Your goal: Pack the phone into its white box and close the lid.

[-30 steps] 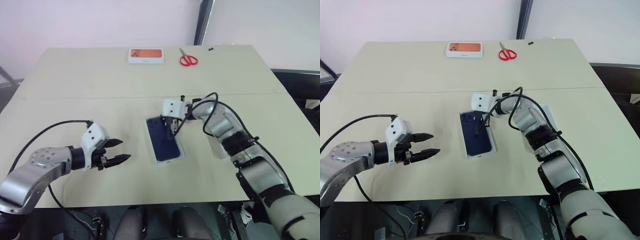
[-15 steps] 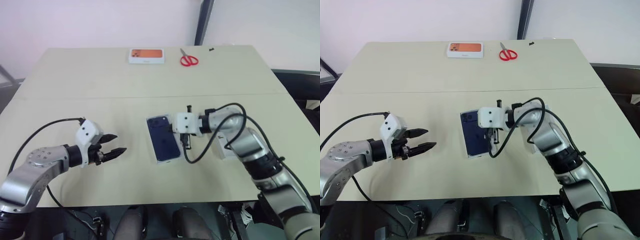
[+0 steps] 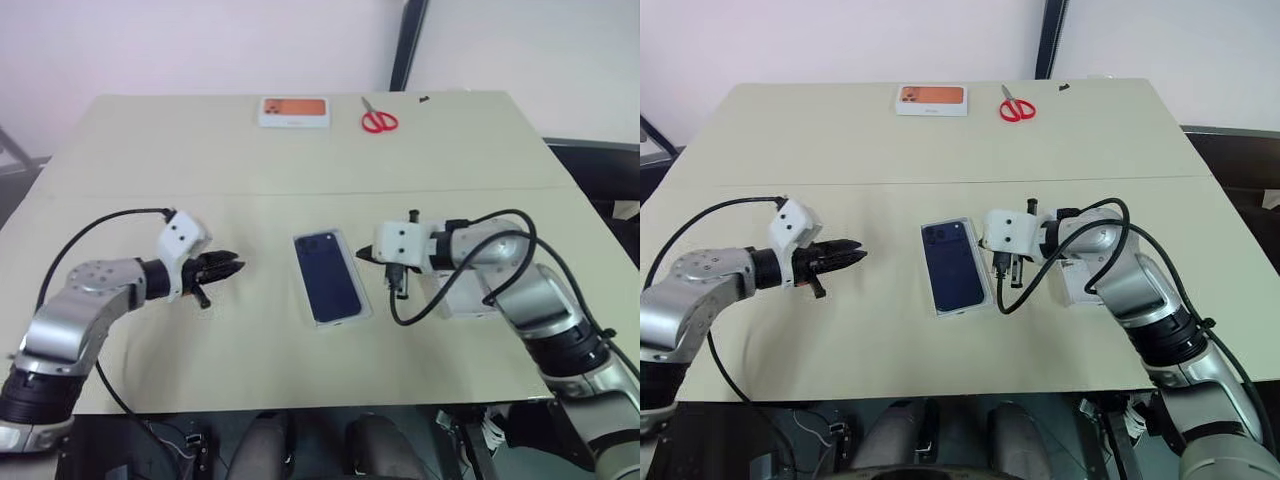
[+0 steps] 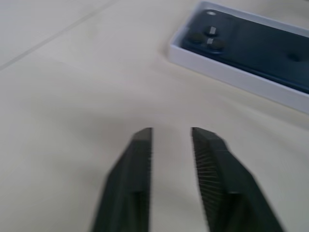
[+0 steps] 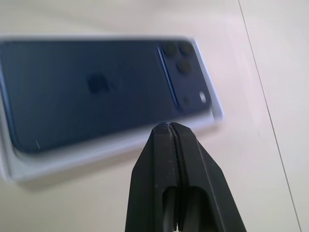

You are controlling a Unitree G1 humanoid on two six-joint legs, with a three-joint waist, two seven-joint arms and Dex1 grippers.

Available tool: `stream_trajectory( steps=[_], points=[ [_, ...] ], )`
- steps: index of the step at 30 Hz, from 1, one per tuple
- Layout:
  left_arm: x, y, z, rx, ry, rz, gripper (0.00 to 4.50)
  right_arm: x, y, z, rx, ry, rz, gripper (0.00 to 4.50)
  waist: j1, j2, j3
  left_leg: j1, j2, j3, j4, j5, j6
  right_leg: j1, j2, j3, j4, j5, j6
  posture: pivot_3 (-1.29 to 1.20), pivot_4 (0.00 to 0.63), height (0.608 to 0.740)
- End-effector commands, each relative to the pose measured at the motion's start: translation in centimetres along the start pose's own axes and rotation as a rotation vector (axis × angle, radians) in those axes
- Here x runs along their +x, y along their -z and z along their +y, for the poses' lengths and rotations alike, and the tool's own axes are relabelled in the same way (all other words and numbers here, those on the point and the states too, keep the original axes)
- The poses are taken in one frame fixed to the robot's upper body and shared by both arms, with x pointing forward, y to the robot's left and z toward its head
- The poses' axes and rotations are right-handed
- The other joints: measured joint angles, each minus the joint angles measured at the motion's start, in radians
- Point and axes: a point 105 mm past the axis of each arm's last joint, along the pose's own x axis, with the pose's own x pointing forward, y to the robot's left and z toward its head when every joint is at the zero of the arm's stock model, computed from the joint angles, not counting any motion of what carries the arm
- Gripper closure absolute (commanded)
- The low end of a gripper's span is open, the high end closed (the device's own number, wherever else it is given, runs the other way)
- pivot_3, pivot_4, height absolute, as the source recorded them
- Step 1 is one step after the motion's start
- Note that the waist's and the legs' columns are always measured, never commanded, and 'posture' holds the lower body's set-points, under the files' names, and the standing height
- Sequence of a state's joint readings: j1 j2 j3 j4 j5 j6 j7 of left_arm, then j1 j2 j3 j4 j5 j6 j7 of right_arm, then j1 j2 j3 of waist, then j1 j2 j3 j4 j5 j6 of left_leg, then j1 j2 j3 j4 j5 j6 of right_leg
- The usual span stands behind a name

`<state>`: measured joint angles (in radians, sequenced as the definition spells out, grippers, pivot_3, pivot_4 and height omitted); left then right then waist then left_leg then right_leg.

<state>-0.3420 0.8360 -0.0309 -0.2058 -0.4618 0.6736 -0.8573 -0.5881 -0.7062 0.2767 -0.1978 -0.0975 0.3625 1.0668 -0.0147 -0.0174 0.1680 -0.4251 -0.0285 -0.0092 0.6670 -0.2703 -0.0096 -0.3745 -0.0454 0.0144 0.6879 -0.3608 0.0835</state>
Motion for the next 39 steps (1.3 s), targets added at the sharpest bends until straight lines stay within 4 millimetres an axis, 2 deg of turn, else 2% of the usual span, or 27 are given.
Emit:
stream_trajectory(
  steps=[1, 4, 8, 13, 18, 20, 24, 32, 39],
  points=[
    [1.7, -1.1, -1.1, 0.06, 0.098, 0.092, 4.47, -0.8, 0.3, -1.1, -0.036, 0.047, 0.024, 4.5, 0.001, 0.0, 0.0, 0.0, 0.0, 0.0, 0.0, 0.0, 0.0, 0.0, 0.0, 0.0, 0.0, 0.0, 0.0, 0.0, 0.15, 0.74],
    [3.1, -1.0, -2.2, 0.075, 0.173, 0.19, 4.47, -0.6, 0.9, -0.7, -0.051, 0.028, 0.052, 4.5, 0.001, 0.0, 0.0, 0.0, 0.0, 0.0, 0.001, 0.0, 0.0, 0.001, 0.0, 0.0, 0.0, 0.0, 0.0, 0.0, 0.15, 0.74],
    [5.2, -2.2, -3.9, 0.066, 0.24, 0.205, 4.47, -0.1, 1.5, 0.5, -0.049, -0.012, 0.066, 4.5, 0.001, 0.0, 0.0, 0.0, 0.0, 0.0, 0.001, 0.0, 0.0, 0.0, 0.001, 0.0, 0.0, 0.0, 0.0, 0.0, 0.15, 0.74],
    [6.6, -2.2, -6.2, 0.069, 0.3, 0.24, 4.47, 0.7, 1.7, 2.2, -0.058, -0.07, 0.071, 4.5, 0.0, 0.0, 0.0, 0.0, 0.0, 0.0, 0.001, 0.0, 0.0, 0.0, 0.001, 0.0, 0.001, 0.0, 0.0, 0.0, 0.15, 0.74],
    [7.2, -1.1, -6.7, 0.115, 0.282, 0.295, 4.47, 1.1, 1.7, 2.9, -0.068, -0.086, 0.074, 4.5, 0.002, 0.0, 0.0, 0.0, 0.0, 0.0, 0.002, 0.0, 0.0, 0.001, 0.001, 0.0, 0.001, 0.0, 0.0, 0.0, 0.15, 0.74],
    [8.2, -1.6, -7.2, 0.096, 0.286, 0.269, 4.47, 1.1, 1.6, 3.1, -0.066, -0.095, 0.069, 4.5, 0.005, 0.0, 0.0, 0.0, 0.0, 0.0, 0.002, 0.0, 0.0, 0.001, 0.001, 0.0, 0.001, 0.0, 0.0, 0.0, 0.15, 0.74],
    [9.6, -2.4, -7.8, 0.089, 0.281, 0.231, 4.47, 0.9, 1.5, 3.1, -0.064, -0.1, 0.068, 4.5, 0.016, 0.0, 0.0, 0.0, 0.0, 0.0, 0.006, 0.0, 0.001, 0.003, 0.0, 0.0, 0.001, 0.0, 0.0, 0.0, 0.15, 0.74],
    [12.2, -3.2, -8.8, 0.213, 0.308, 0.225, 4.47, -0.1, 2.2, 3.8, -0.042, -0.112, 0.097, 4.5, 0.033, 0.001, -0.001, 0.0, 0.0, -0.001, 0.014, -0.002, 0.004, 0.008, 0.0, -0.001, 0.001, 0.0, 0.0, 0.0, 0.15, 0.74],
    [13.3, -4.1, -10.3, 0.236, 0.386, 0.188, 4.47, -1.4, 2.9, 3.9, -0.016, -0.093, 0.139, 4.5, 0.032, 0.002, -0.001, 0.0, 0.0, -0.002, 0.015, -0.002, 0.004, 0.01, 0.0, -0.002, 0.001, 0.0, 0.0, 0.0, 0.15, 0.74]
  ],
)
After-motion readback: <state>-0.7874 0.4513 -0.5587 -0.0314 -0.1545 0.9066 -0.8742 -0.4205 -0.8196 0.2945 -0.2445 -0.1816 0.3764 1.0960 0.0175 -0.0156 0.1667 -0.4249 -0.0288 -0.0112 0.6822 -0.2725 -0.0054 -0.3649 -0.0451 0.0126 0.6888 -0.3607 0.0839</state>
